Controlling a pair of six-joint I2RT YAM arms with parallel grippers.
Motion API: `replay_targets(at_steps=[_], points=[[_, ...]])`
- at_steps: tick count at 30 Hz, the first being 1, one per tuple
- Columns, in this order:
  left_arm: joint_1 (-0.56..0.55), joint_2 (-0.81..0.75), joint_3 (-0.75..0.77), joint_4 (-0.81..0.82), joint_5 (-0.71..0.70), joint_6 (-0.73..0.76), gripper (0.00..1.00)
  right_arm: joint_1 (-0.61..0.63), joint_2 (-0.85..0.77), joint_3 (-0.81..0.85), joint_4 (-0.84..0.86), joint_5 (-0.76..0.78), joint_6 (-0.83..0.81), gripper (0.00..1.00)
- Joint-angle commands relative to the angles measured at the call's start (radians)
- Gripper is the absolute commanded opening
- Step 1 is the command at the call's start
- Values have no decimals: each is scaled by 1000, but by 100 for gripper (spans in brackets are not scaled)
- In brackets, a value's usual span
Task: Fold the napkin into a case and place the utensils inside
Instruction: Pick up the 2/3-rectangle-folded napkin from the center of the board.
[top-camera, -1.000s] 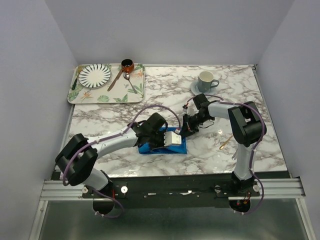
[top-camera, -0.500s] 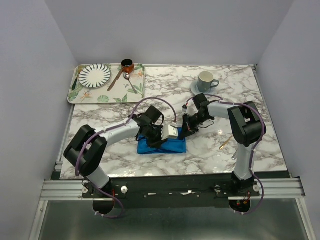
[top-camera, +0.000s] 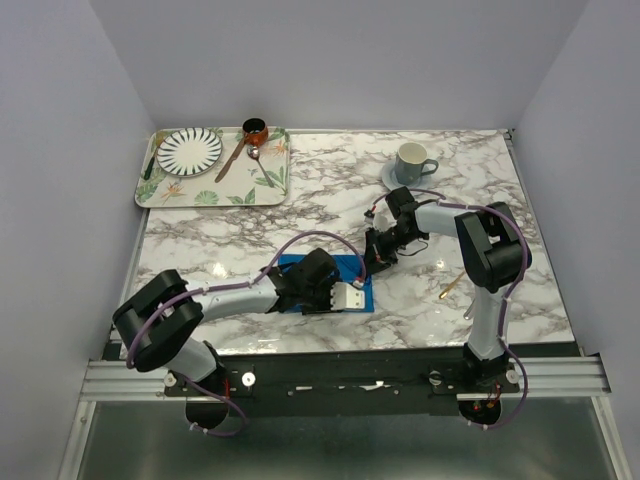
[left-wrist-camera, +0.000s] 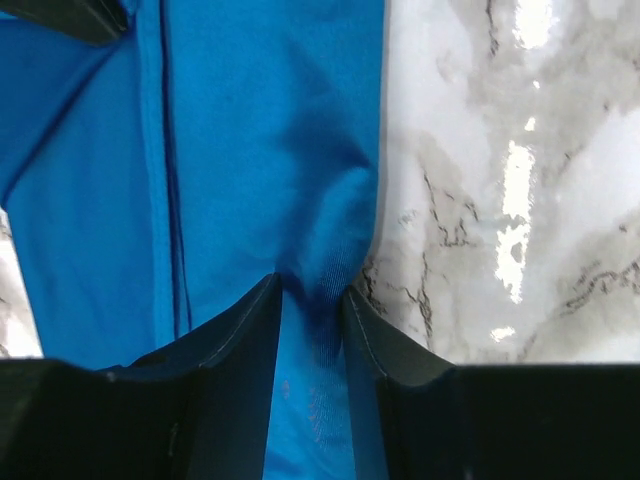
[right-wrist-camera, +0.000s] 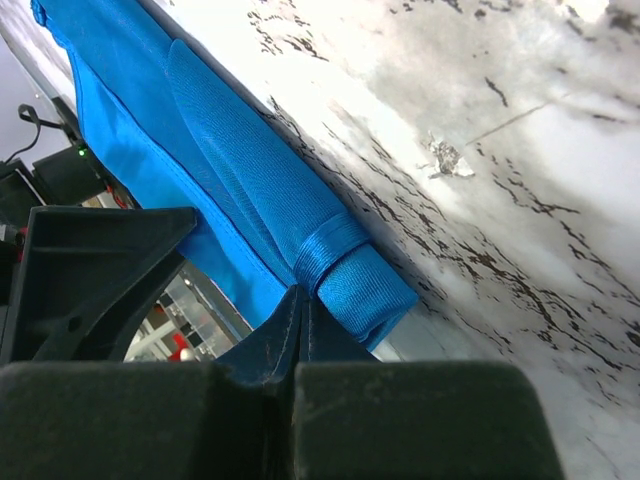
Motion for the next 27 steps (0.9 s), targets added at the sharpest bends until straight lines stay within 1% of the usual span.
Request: replay_targets(at_steps=[1, 2, 3, 5, 6, 7, 9, 10, 11, 12, 13, 14, 16, 17, 18, 20, 22, 24, 27], points=[[-5, 89, -32, -7, -104, 21, 31, 4, 76, -27, -36, 207, -88, 5], [-5, 96, -20, -13, -98, 27, 24, 3, 79, -26, -38, 205, -87, 5], [-4, 109, -7, -26, -77, 35, 11, 3, 78, -24, -39, 205, -88, 5], [-1, 107, 17, -71, -35, 39, 1, 3, 78, -23, -44, 202, -95, 5], [2, 92, 28, -91, -6, 46, 0, 4, 75, -23, -45, 202, -98, 5], [3, 83, 40, -146, 64, 52, 0, 4, 73, -23, -45, 200, -104, 5], [4, 60, 79, -195, 130, 46, 0, 4, 61, -26, -48, 200, -111, 5], [13, 57, 97, -259, 208, 44, 0, 4, 56, -30, -50, 202, -121, 5], [22, 57, 138, -292, 253, 41, 0, 4, 52, -33, -51, 202, -124, 5], [35, 69, 161, -321, 294, 18, 0, 4, 44, -35, -51, 202, -127, 5], [77, 81, 186, -380, 334, 7, 0, 4, 39, -40, -51, 202, -134, 5], [102, 98, 241, -408, 417, -3, 0, 4, 38, -40, -51, 202, -138, 5], [157, 167, 301, -495, 489, -14, 0, 4, 36, -40, -53, 200, -144, 5], [203, 194, 359, -523, 541, -13, 0, 4, 39, -40, -53, 191, -144, 5], [225, 246, 390, -546, 571, -7, 0, 4, 41, -40, -53, 185, -147, 5], [274, 297, 471, -619, 615, 12, 0, 4, 48, -37, -59, 180, -150, 5], [305, 368, 522, -680, 692, 13, 0, 4, 48, -33, -59, 179, -154, 5], [349, 434, 582, -702, 755, -9, 0, 6, 48, -30, -62, 179, -159, 5], [395, 501, 632, -709, 799, -55, 0, 6, 47, -24, -68, 180, -167, 5]])
